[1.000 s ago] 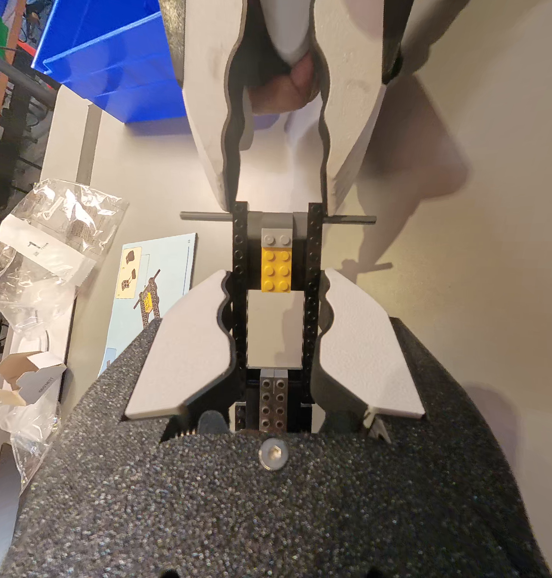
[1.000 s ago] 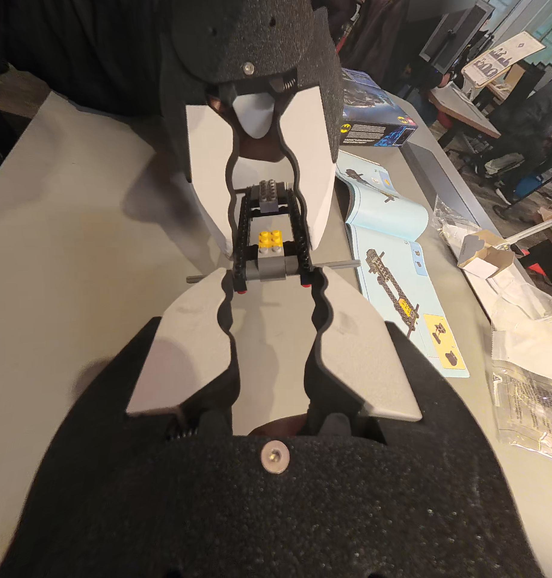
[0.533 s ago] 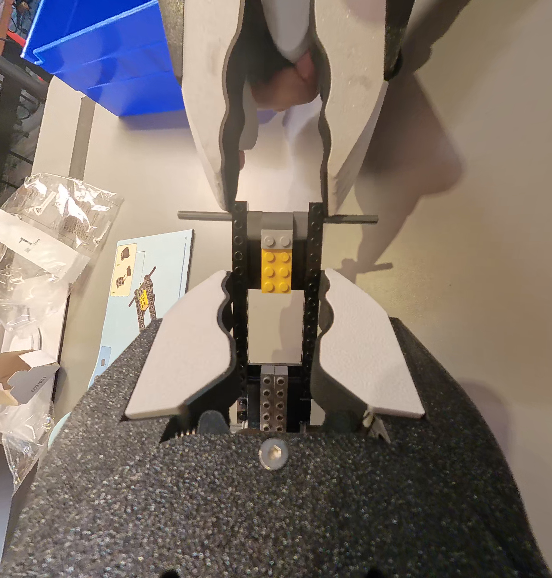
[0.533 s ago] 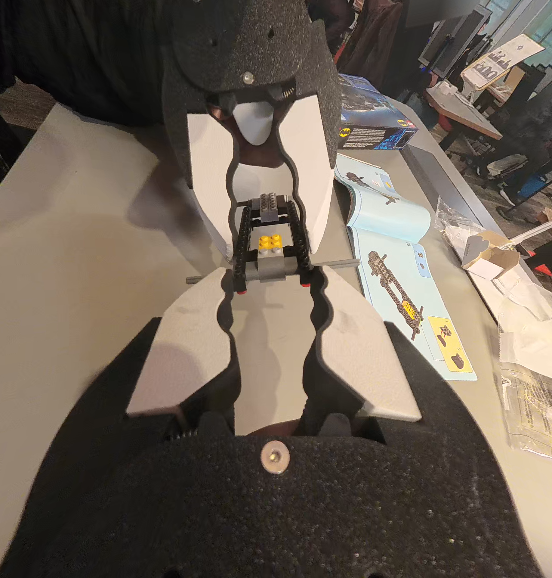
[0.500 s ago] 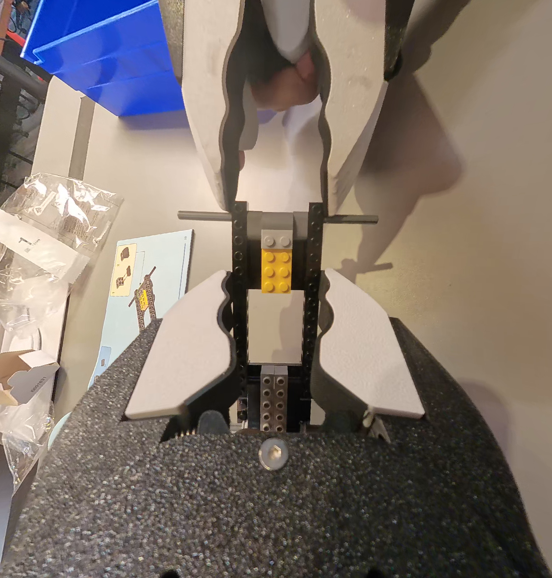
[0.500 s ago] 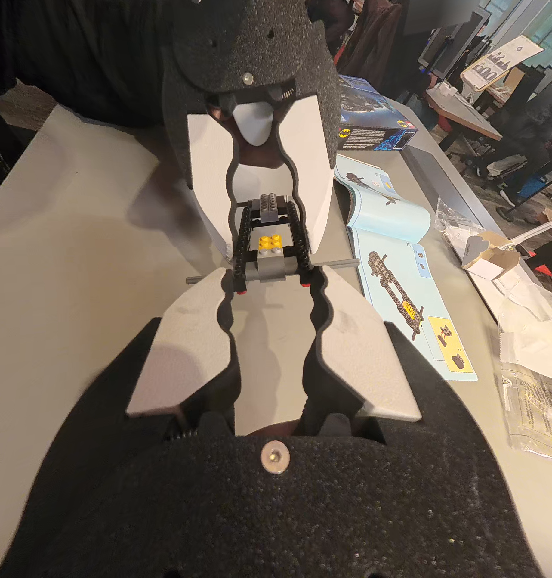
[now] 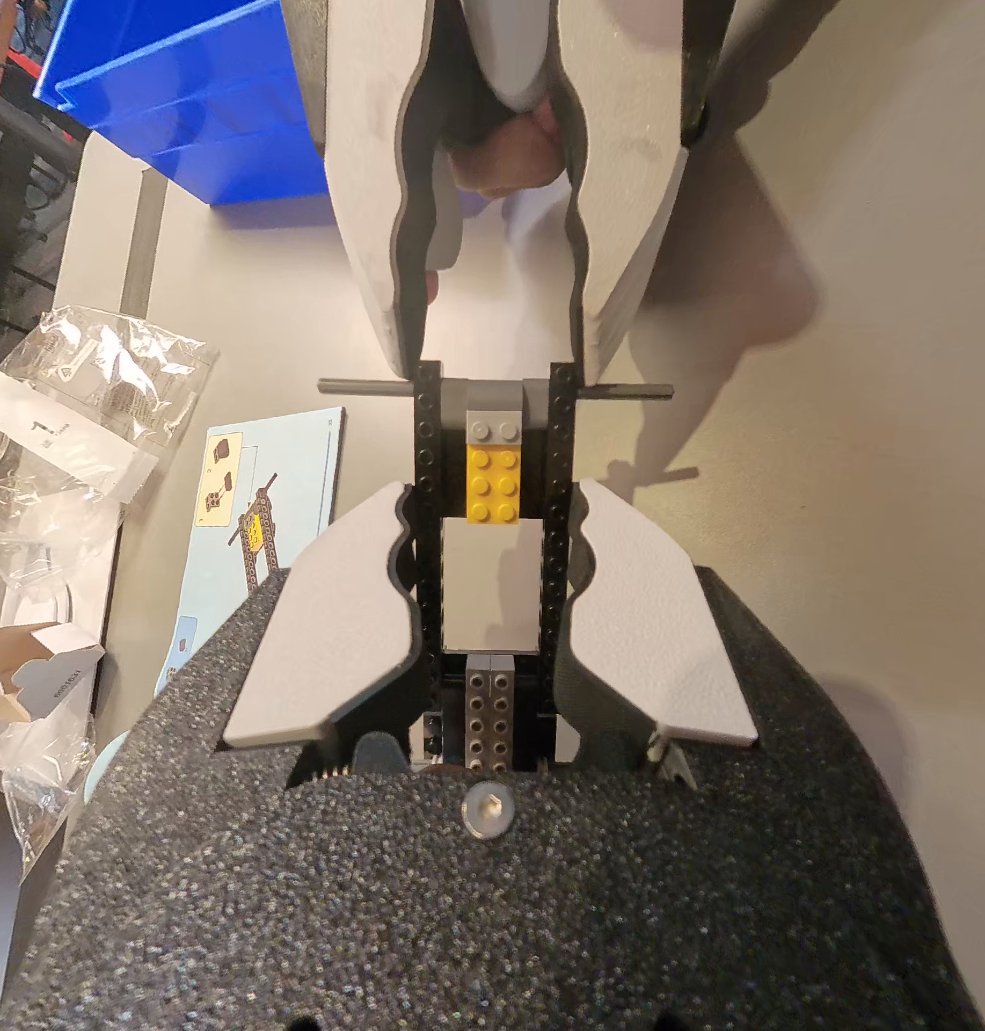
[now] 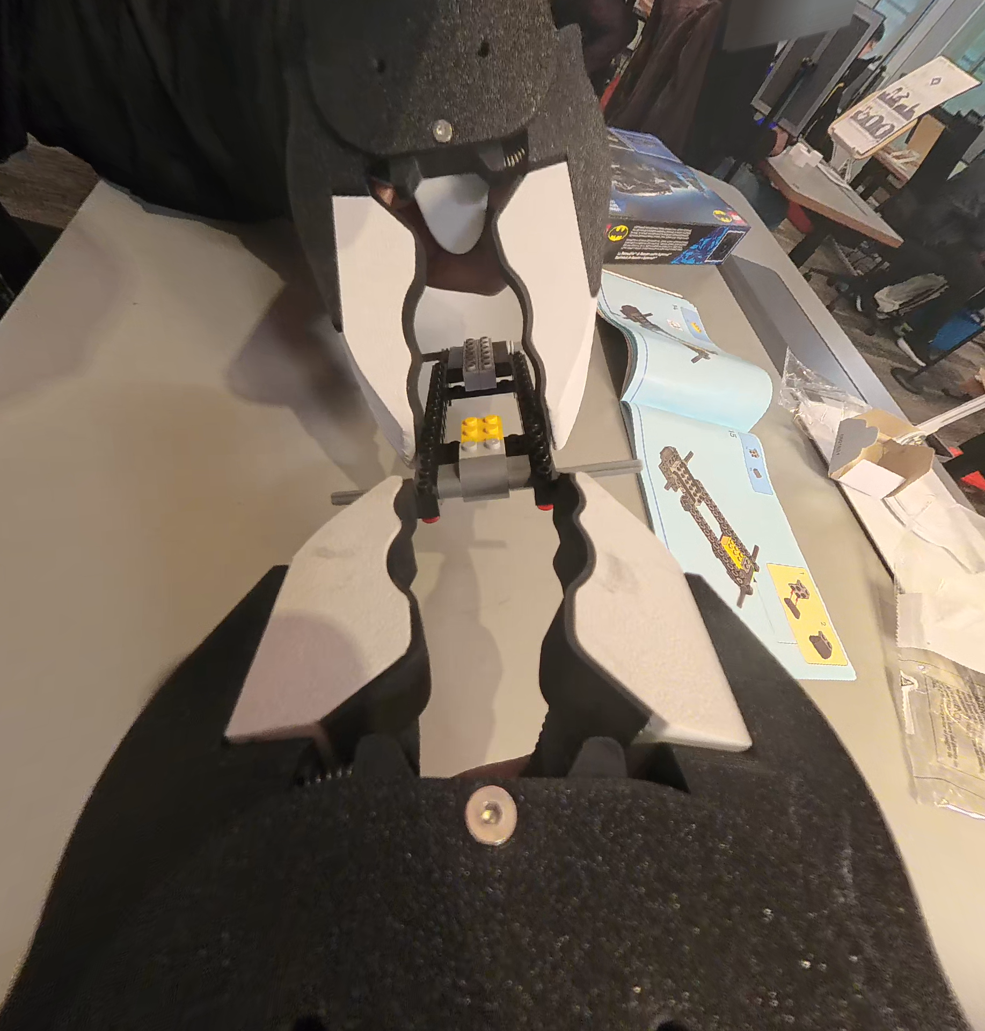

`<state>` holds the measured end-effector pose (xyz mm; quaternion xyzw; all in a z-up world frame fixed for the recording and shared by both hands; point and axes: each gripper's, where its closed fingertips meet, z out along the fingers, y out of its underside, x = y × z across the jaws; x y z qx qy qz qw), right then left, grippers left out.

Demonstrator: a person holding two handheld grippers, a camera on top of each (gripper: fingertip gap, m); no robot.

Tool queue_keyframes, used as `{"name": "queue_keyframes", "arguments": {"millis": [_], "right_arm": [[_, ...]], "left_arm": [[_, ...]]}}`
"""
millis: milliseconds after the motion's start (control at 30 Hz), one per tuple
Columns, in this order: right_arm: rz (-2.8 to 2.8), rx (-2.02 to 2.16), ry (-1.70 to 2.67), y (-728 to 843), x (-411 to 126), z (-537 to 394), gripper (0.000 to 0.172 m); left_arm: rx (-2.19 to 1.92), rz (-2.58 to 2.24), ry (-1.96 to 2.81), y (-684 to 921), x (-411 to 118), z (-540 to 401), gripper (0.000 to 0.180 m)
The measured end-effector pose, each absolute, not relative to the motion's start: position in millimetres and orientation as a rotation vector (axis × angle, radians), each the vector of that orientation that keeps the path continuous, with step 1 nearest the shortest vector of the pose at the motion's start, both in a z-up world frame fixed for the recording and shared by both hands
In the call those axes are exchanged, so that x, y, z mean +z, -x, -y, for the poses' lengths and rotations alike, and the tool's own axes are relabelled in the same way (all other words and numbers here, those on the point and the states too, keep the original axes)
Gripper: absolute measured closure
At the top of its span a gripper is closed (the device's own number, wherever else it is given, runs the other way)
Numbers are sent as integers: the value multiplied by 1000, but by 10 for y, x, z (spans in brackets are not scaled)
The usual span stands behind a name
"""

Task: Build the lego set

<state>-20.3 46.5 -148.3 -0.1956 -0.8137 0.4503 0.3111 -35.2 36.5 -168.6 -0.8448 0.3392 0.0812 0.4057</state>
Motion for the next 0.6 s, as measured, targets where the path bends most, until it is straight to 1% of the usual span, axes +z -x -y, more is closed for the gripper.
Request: {"name": "queue_keyframes", "arguments": {"millis": [200,467,600], "right_arm": [[2167,1179,587,234,-1572,-467,123],[2084,1181,672,300,-1509,-567,119],[2086,1145,697,307,-1525,-644,122]], "left_arm": [[205,-858,2170,390,-1754,-352,128],[85,-751,2223,546,-1849,-341,127],[-3,-703,2204,576,-1830,-338,127]]}}
